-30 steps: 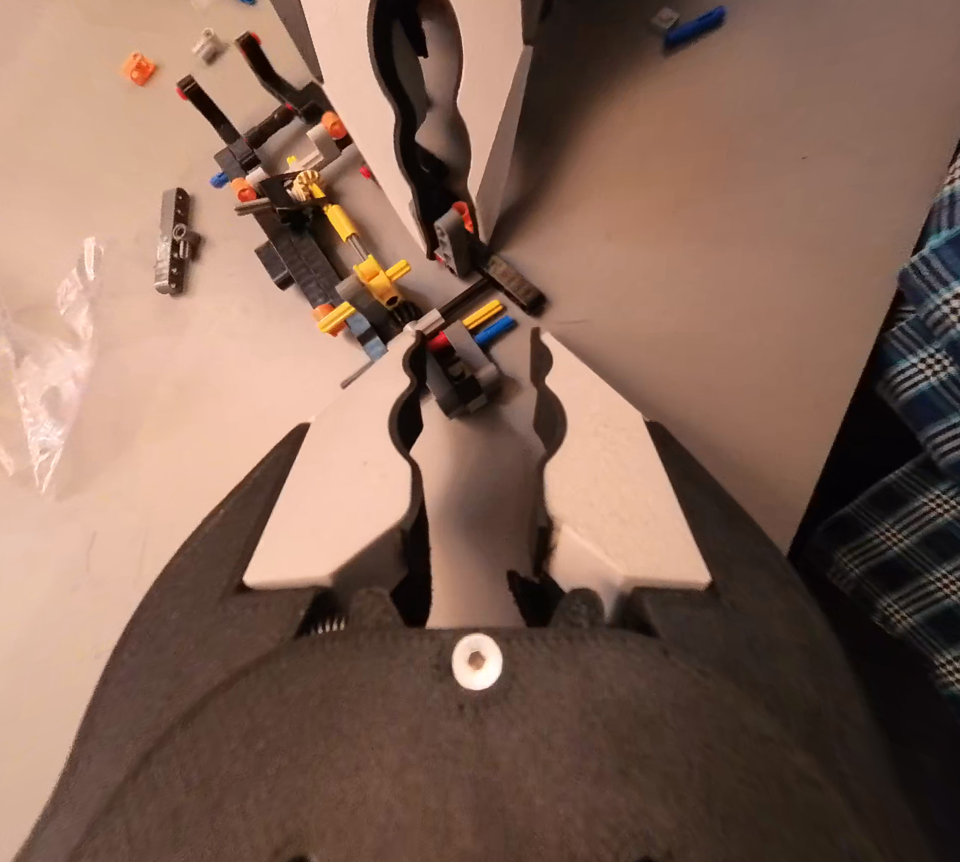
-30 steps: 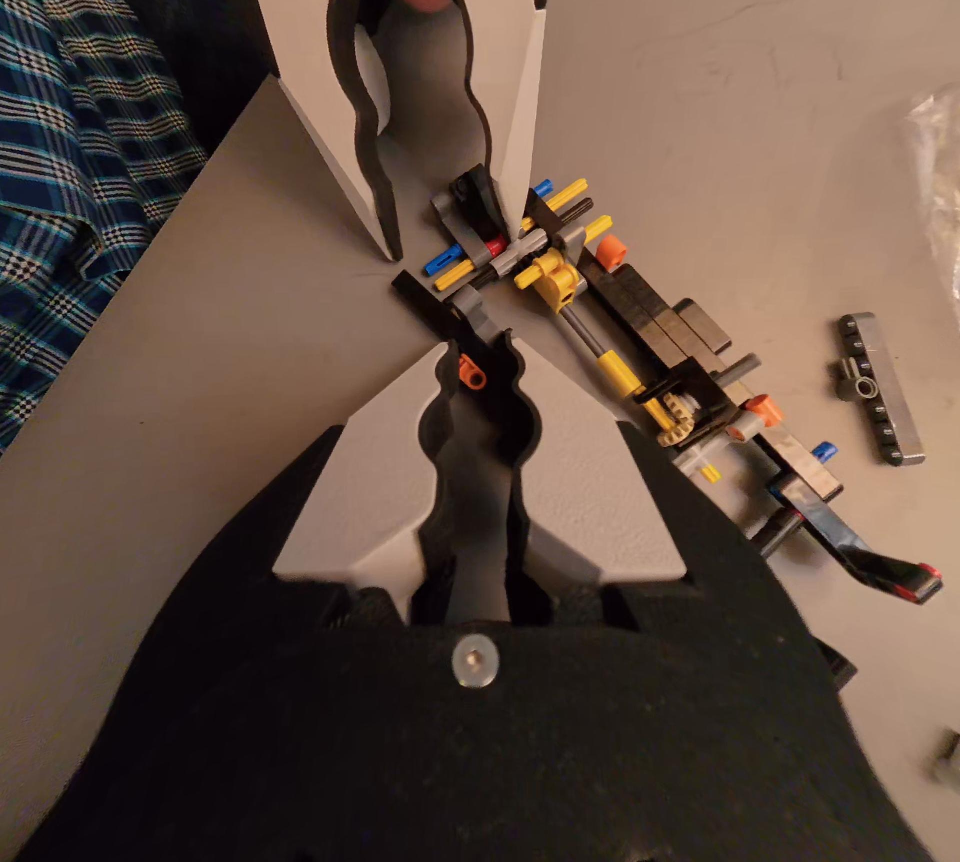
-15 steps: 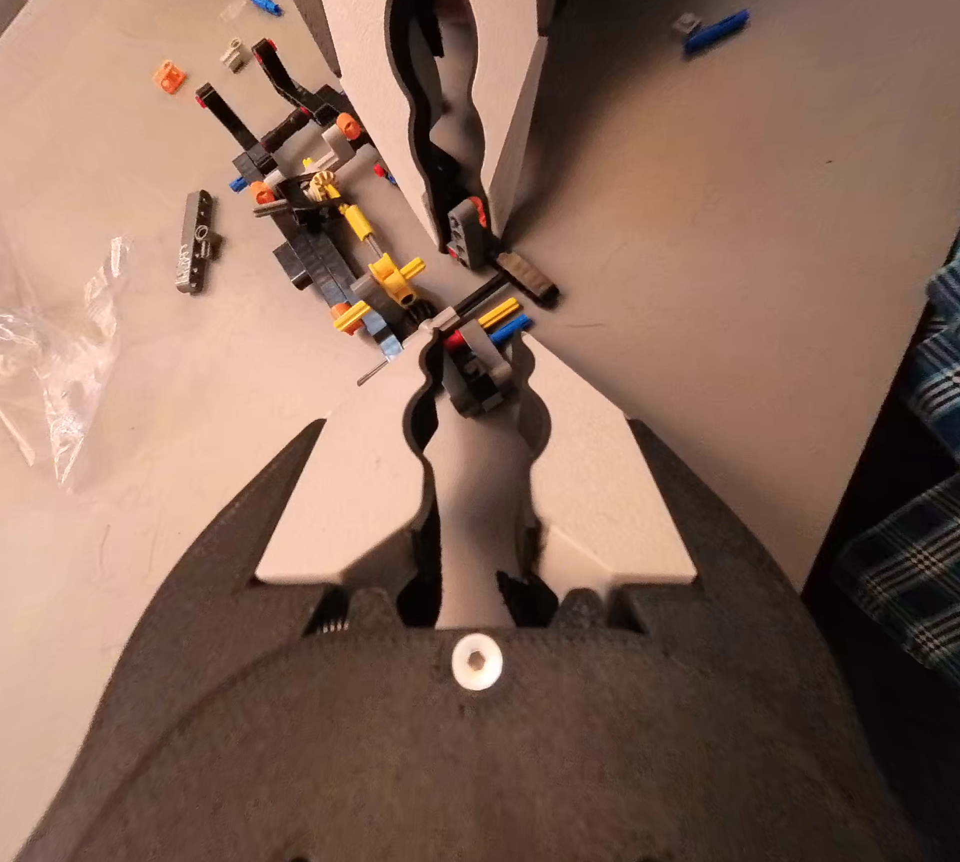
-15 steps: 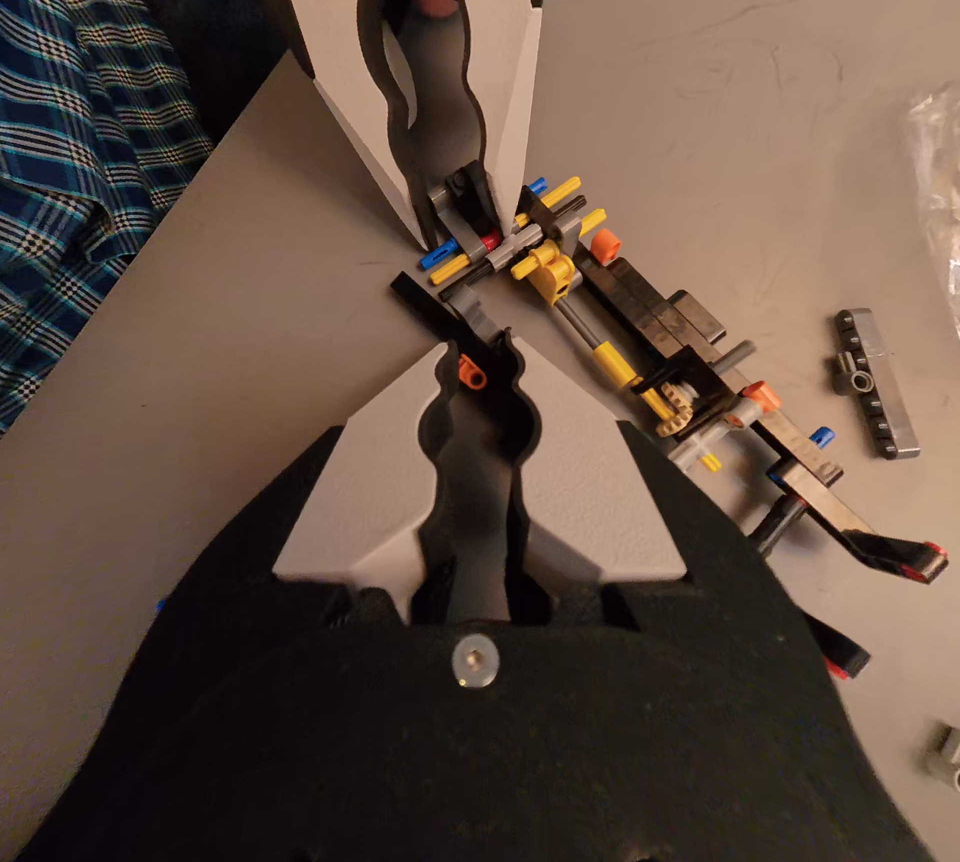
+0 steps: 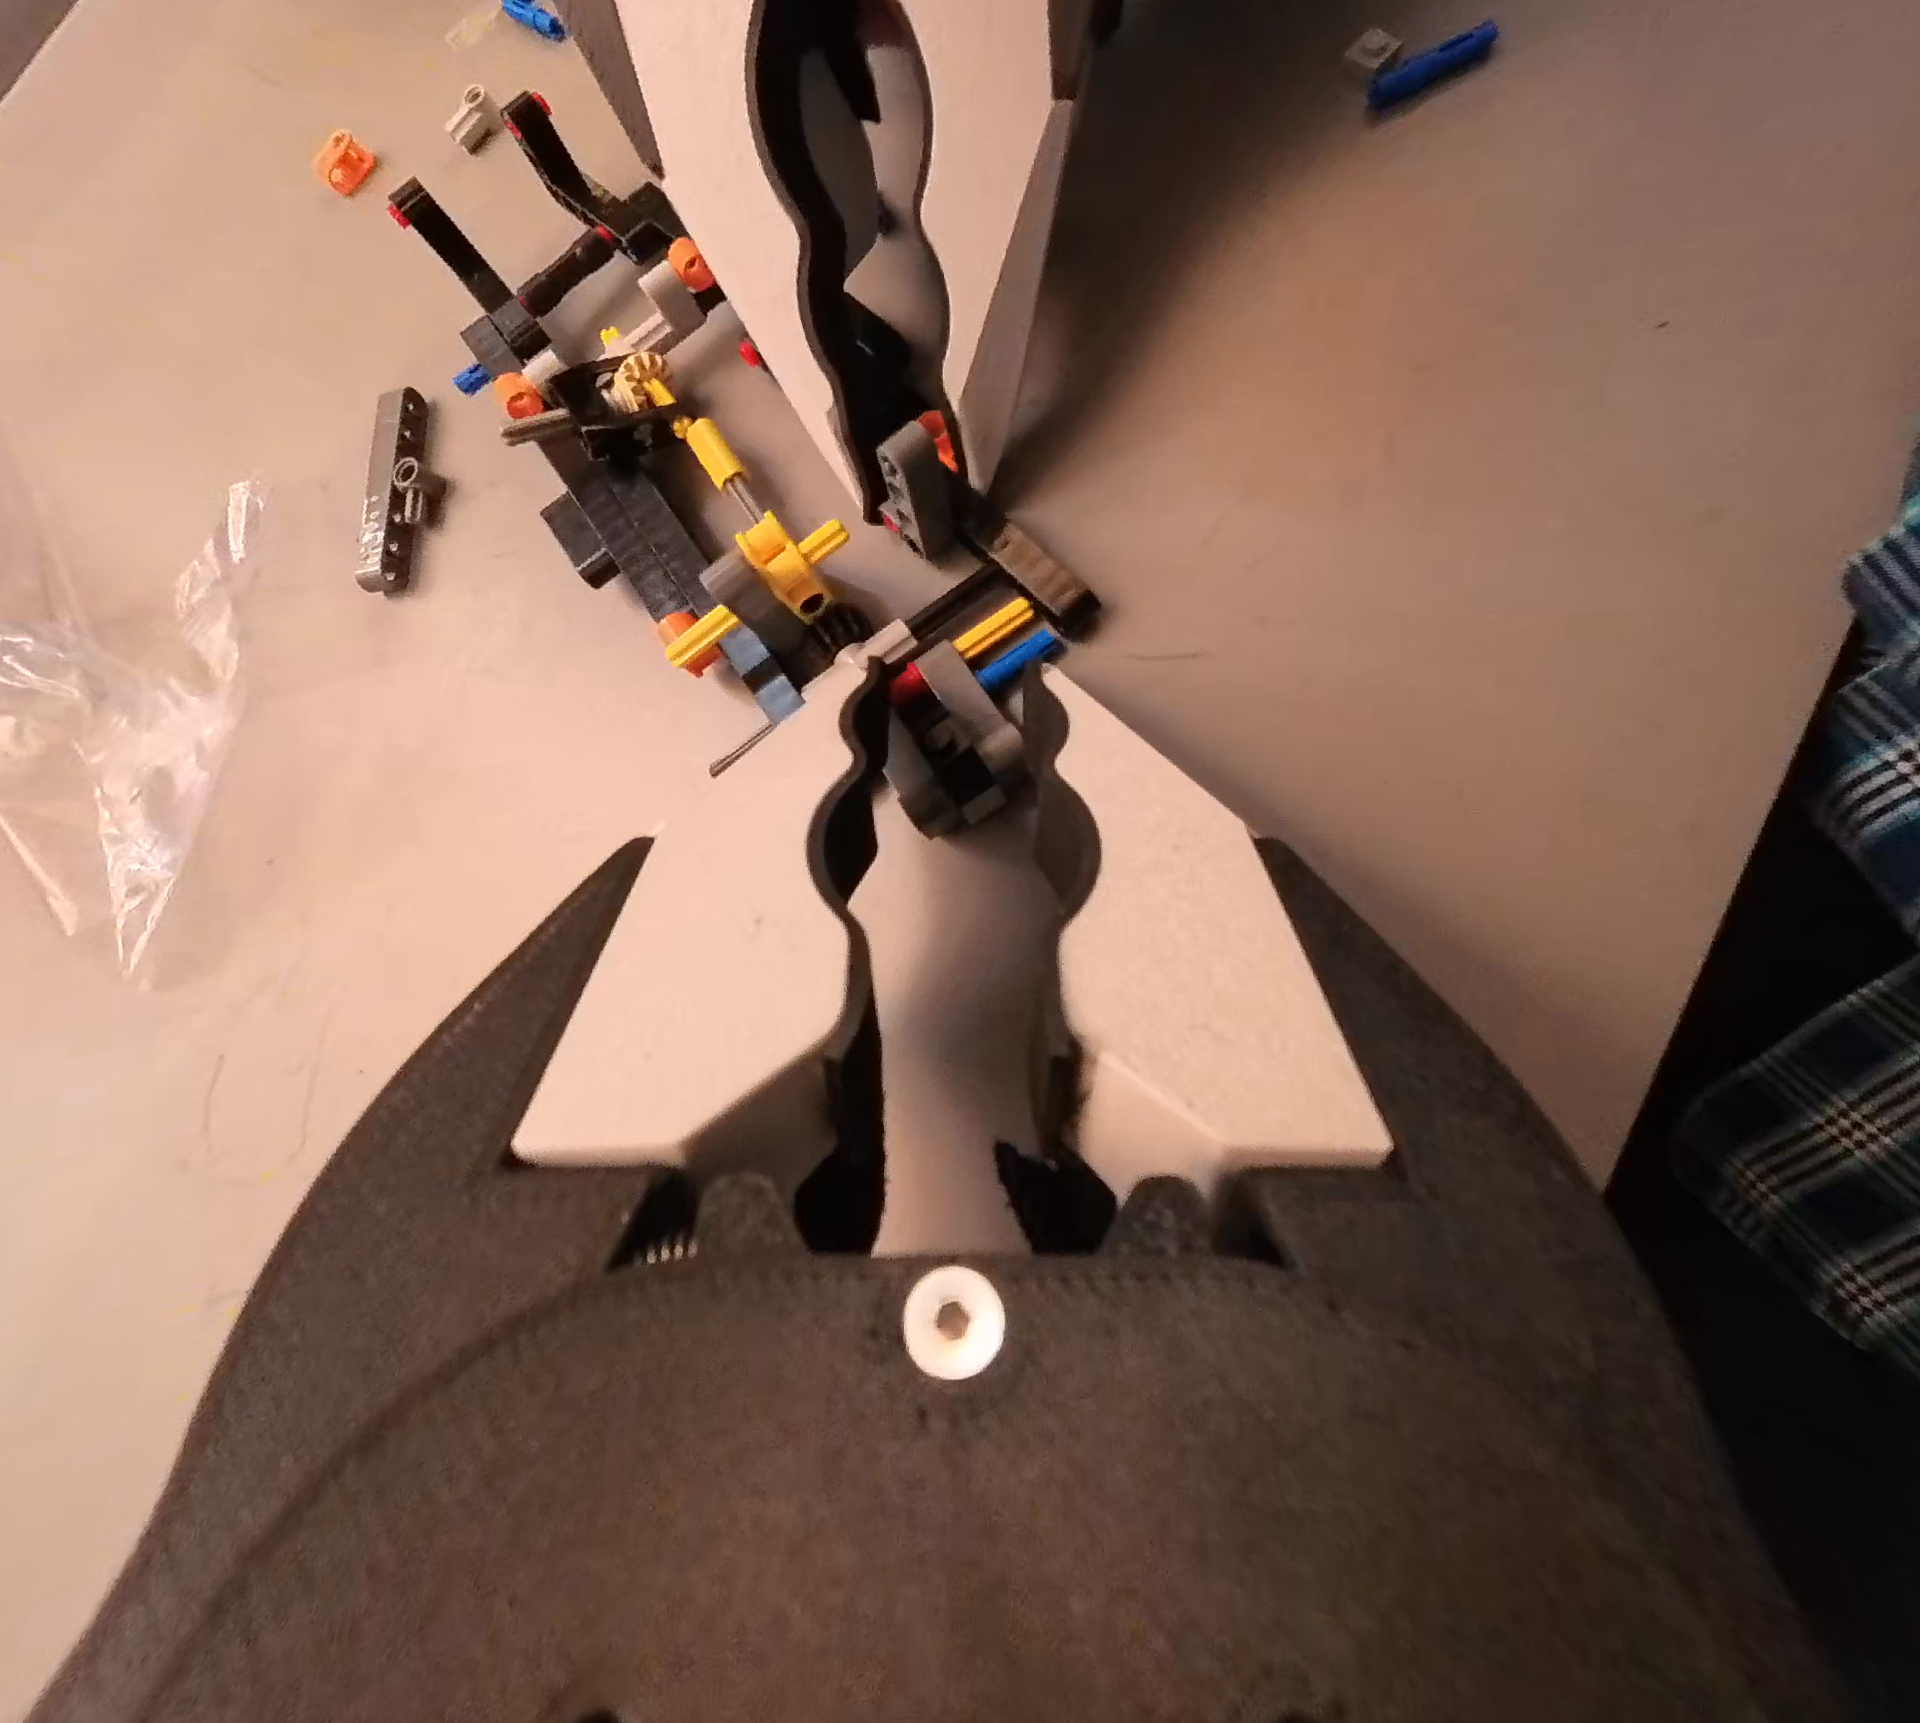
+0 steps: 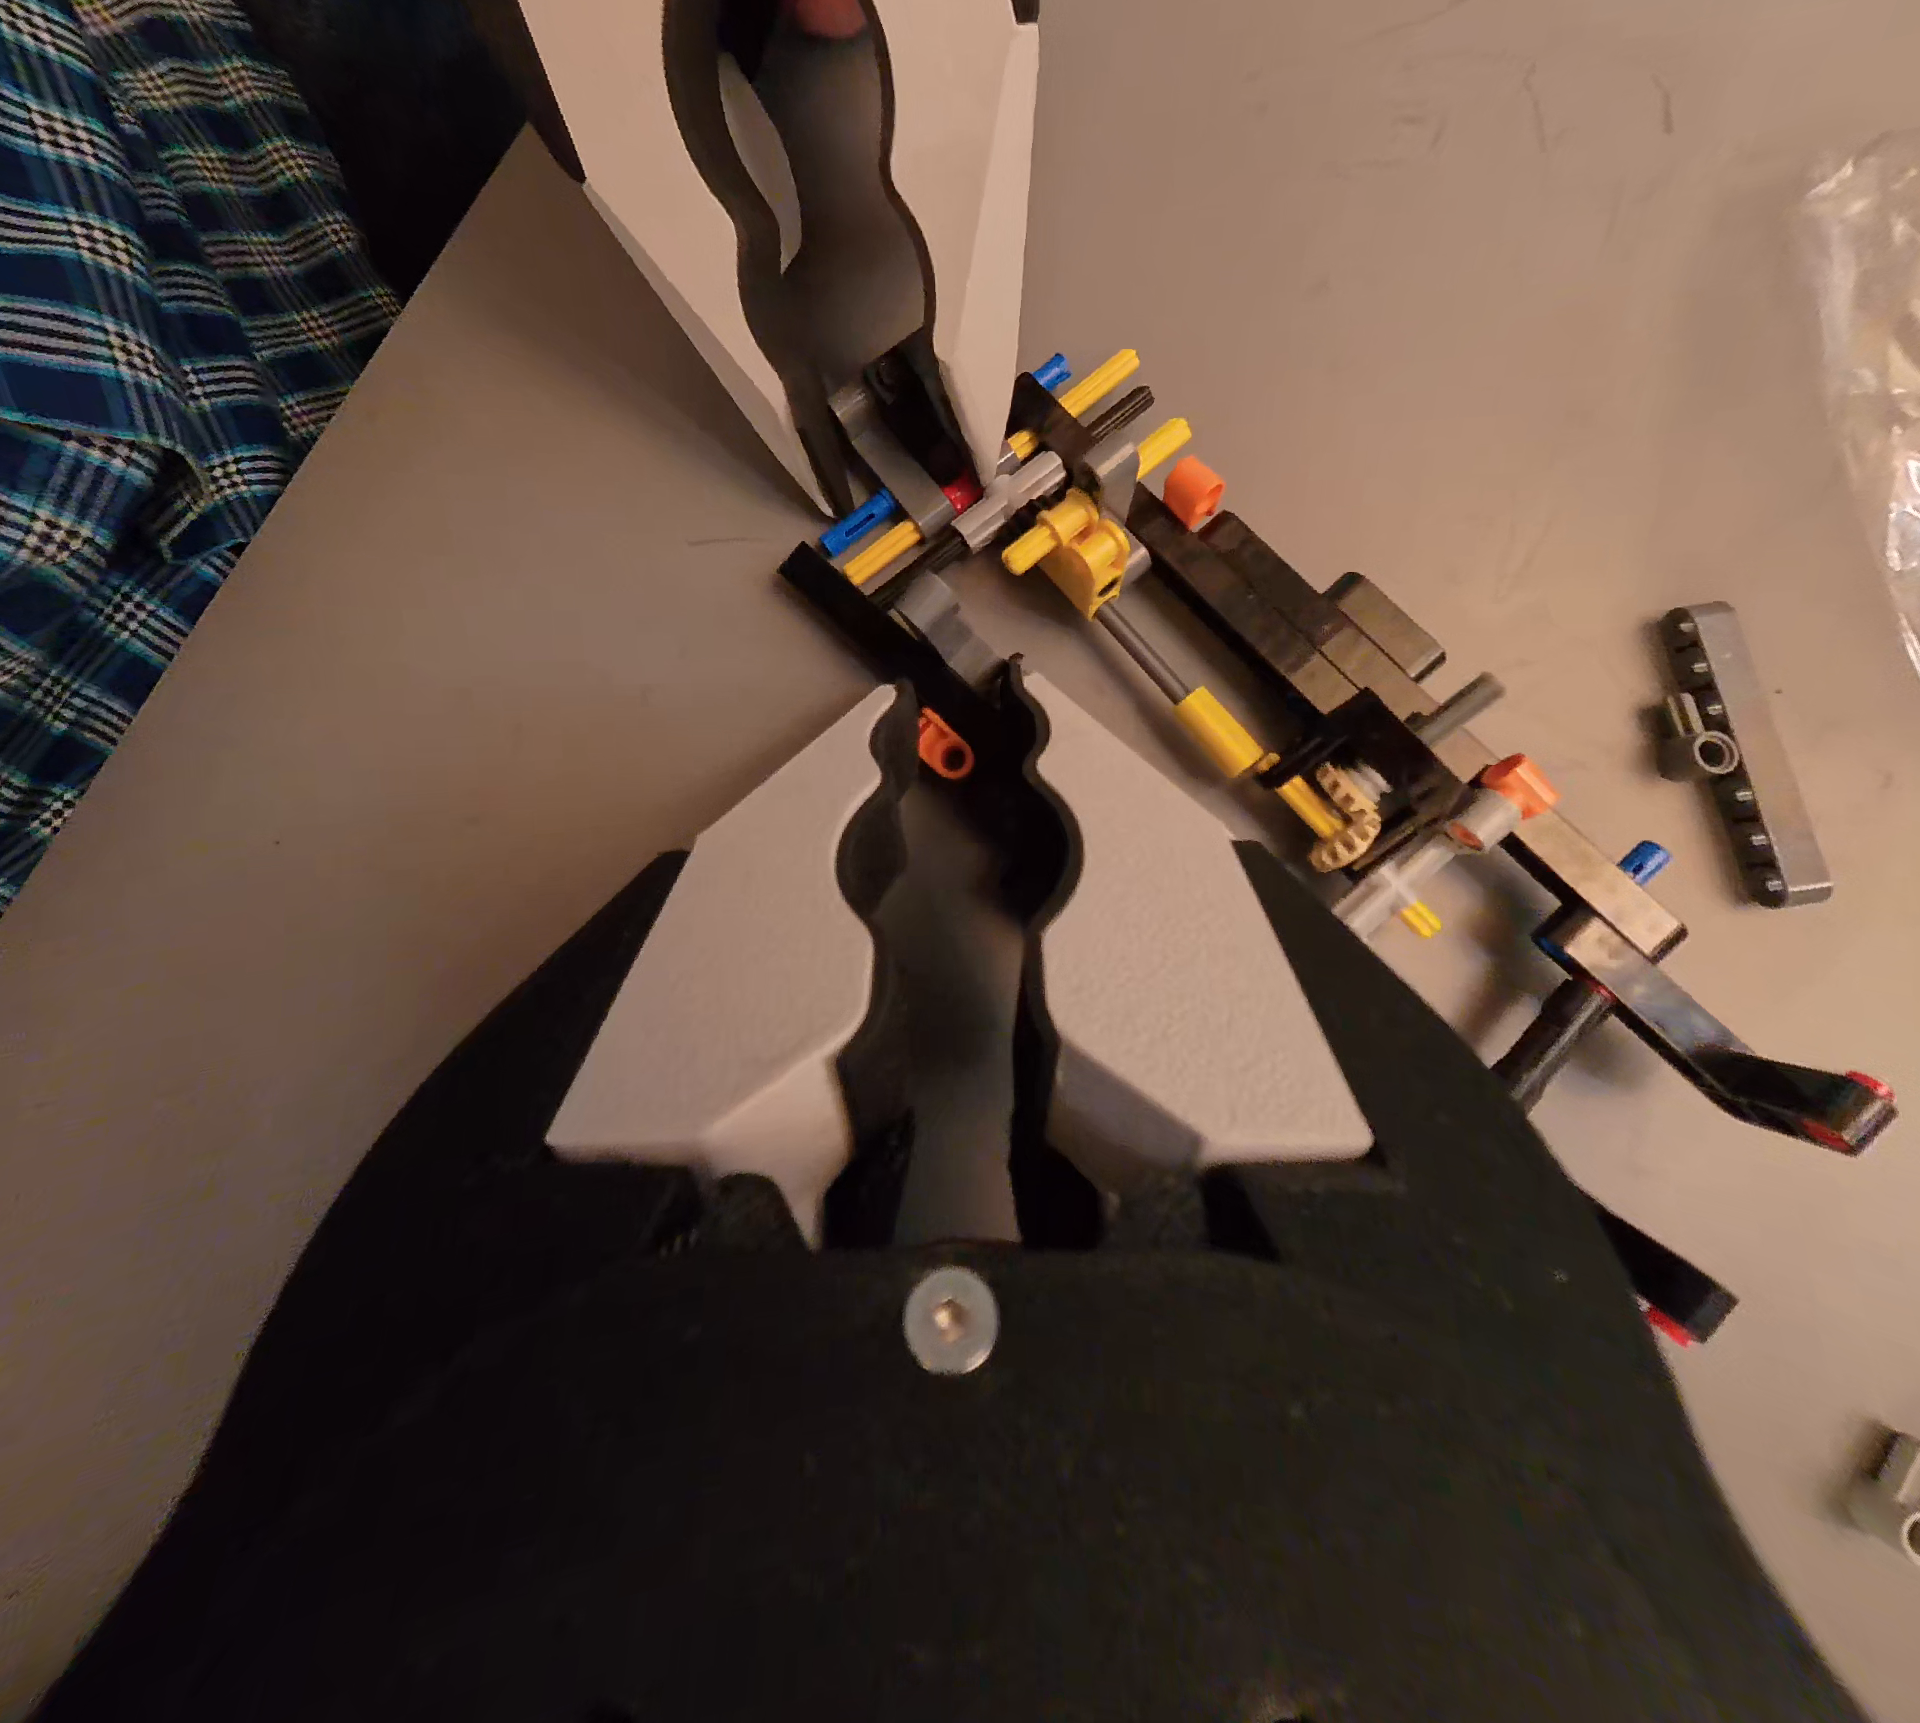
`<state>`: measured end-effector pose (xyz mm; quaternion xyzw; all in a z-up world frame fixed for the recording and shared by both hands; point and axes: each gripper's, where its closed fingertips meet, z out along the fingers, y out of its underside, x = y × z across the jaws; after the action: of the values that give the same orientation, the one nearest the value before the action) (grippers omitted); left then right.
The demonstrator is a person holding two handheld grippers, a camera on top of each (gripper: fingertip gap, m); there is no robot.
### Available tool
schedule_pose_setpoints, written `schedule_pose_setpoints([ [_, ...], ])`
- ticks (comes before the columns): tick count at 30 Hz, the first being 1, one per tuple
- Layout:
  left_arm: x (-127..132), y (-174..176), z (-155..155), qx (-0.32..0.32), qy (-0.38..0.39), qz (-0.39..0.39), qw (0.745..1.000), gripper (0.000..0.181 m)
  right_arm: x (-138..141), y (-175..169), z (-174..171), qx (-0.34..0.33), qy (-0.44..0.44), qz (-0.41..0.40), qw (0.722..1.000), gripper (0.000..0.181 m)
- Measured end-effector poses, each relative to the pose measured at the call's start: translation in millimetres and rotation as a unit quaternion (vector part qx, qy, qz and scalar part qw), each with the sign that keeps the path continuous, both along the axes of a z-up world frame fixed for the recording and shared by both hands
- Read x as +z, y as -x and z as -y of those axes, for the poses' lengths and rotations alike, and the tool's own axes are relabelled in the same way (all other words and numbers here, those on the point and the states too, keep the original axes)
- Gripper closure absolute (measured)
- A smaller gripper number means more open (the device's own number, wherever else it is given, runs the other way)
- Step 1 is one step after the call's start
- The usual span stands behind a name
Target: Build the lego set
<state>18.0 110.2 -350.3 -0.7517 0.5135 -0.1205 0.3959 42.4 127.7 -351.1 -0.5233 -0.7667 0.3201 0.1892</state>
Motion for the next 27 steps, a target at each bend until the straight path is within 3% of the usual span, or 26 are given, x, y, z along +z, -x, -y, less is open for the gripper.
schedule_pose_setpoints([
  [15,0.8,0.9,-1.7,0.02,0.024,0.017,0.999,0.158,-0.4,0.6,-0.7,-0.012,-0.038,0.023,0.999,0.169],
  [19,1.9,0.9,-2.1,0.026,0.051,0.026,0.998,0.173,-0.5,1.1,-1.2,-0.016,-0.028,0.022,0.999,0.169],
  [27,1.2,3.0,-2.0,0.031,0.07,0.016,0.997,0.172,-0.7,2.4,-2.1,-0.02,-0.028,0.02,0.999,0.168],
])
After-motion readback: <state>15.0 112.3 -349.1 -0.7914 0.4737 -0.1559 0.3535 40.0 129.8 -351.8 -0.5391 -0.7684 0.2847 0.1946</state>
